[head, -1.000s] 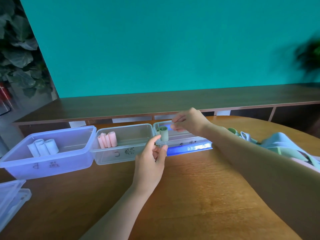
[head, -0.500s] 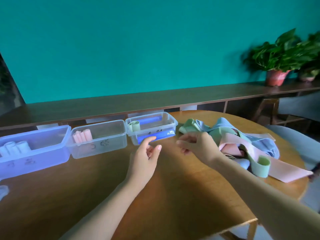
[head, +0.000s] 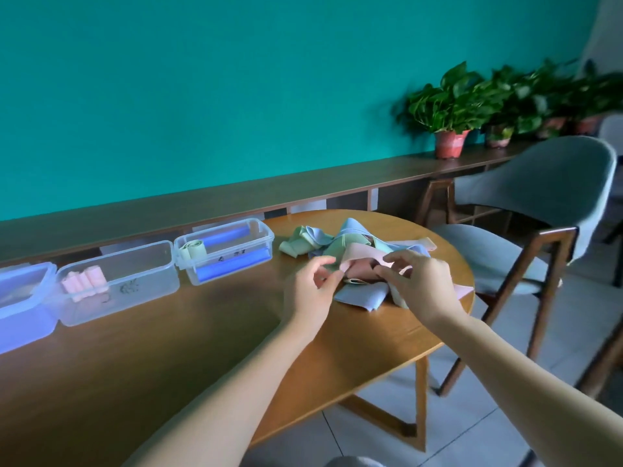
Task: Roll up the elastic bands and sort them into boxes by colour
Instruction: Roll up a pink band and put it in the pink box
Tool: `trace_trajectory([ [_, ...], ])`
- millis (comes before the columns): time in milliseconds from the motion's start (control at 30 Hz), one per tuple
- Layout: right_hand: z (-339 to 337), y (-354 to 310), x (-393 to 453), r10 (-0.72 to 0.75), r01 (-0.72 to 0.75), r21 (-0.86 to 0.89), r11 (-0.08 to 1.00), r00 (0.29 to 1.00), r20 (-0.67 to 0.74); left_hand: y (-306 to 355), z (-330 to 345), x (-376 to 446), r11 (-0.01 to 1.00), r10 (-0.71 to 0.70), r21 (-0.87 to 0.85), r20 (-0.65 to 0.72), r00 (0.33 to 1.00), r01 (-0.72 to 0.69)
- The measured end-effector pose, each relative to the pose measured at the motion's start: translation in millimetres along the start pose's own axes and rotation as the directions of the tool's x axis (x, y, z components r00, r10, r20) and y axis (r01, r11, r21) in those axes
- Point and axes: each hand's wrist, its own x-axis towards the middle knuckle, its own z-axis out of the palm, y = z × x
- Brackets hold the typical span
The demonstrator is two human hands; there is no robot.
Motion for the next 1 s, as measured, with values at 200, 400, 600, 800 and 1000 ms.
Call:
trace_trajectory([
  [200, -16.1, 21.8, 15.4, -0.025, 0.032, -0.170, 0.985, 0.999, 0.044, 15.7, 29.0, 22.7, 0.986, 0.015, 0.169, -0.035, 0.999, -0.009],
  [400, -10.8, 18.3, 39.0, -0.073, 0.123, -0.279, 0.952, 0.980, 0.185, 18.1, 31.1, 35.6, 0.957, 0.053, 0.288, -0.017, 0.998, -0.046],
  [600, -12.1, 14.8, 63.6, -0.094, 0.128, -0.182, 0.975, 0.978, 0.186, 41.7, 17.5, 54.7, 0.923, 0.157, 0.360, -0.041, 0.987, -0.132],
  [800, -21.7, -17.9, 88.9, -0.082, 0.069, 0.057, 0.996, 0.953, 0.292, 87.1, -20.1, 77.2, 0.946, 0.197, 0.283, -0.108, 0.975, -0.159],
  [1000, -16.6, -66.9, 100.5, -0.202, 0.116, 0.251, 0.961, 0.914, 0.351, 122.9, -71.3, 81.0, 0.953, 0.212, 0.252, -0.157, 0.965, -0.168],
])
